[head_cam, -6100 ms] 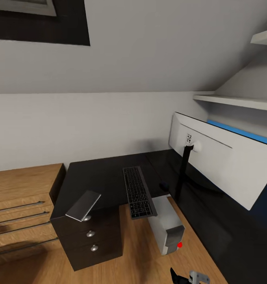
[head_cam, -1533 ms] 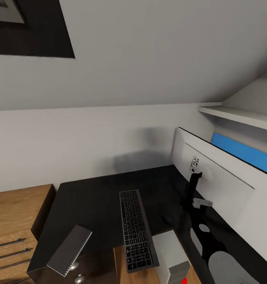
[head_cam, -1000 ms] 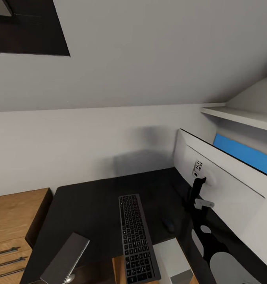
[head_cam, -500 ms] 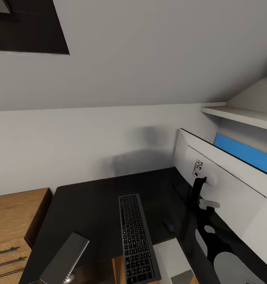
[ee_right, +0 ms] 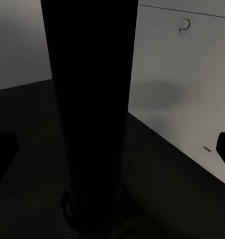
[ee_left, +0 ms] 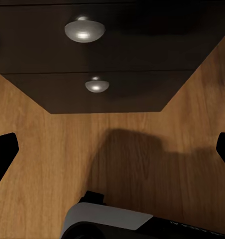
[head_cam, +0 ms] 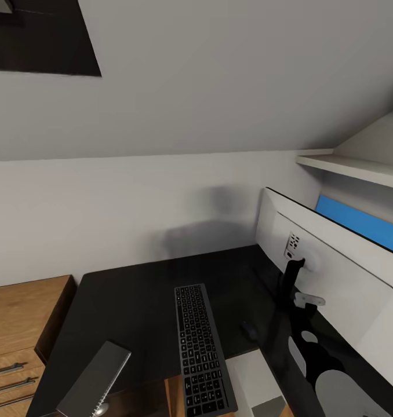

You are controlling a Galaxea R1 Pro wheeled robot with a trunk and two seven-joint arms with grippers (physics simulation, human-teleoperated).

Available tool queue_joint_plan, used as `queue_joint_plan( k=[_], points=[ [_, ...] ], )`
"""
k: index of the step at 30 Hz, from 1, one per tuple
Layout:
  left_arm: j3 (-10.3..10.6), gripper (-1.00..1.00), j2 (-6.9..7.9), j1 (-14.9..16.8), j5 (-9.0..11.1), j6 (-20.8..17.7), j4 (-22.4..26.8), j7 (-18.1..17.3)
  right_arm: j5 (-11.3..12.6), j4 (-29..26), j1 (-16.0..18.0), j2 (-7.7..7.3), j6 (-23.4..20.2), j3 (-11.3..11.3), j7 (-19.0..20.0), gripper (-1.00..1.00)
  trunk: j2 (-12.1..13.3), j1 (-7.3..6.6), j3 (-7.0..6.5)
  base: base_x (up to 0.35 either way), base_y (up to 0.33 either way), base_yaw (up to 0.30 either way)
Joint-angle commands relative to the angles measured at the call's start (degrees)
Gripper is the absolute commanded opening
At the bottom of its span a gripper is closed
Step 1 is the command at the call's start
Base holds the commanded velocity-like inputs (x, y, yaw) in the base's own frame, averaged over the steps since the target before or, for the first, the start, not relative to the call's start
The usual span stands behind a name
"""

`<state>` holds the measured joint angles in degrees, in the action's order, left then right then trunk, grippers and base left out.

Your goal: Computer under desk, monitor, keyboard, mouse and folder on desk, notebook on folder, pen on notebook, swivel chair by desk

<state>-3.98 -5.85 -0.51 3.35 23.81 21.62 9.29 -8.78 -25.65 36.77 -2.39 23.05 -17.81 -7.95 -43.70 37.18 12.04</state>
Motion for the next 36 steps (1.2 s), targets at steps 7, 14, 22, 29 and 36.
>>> queue_joint_plan(
  k=[7,14,22,29,36],
  points=[
    [-0.2,1.0,-0.04,0.0,0.3,0.1,0.1,-0.1,-0.6,0.1,0.1,0.02,0.2,-0.2,-0.2,1.0,-0.1,0.01,0.07,0.0,0.0,0.0],
    [-0.2,1.0,-0.04,0.0,0.3,0.1,0.2,-0.1,-0.6,0.1,0.1,0.02,0.2,-0.2,-0.2,1.0,-2.9,1.55,1.33,0.0,0.0,0.0],
    [-0.2,1.0,-0.04,0.0,0.3,0.1,0.2,-0.1,-0.6,0.1,0.1,0.02,0.2,-0.1,-0.2,1.0,-3.3,1.77,1.5,0.0,0.0,0.0],
    [-0.2,1.0,0.02,0.0,0.3,0.1,0.2,-0.1,-0.6,0.1,0.1,0.02,0.2,0.0,-0.2,1.0,-3.3,1.77,1.5,0.0,0.0,0.0],
    [-0.2,1.0,0.05,0.0,0.3,0.1,0.2,-0.1,-0.6,0.1,0.1,0.02,0.3,0.2,0.1,1.0,-3.3,1.77,1.5,0.0,0.0,0.0]
  ],
)
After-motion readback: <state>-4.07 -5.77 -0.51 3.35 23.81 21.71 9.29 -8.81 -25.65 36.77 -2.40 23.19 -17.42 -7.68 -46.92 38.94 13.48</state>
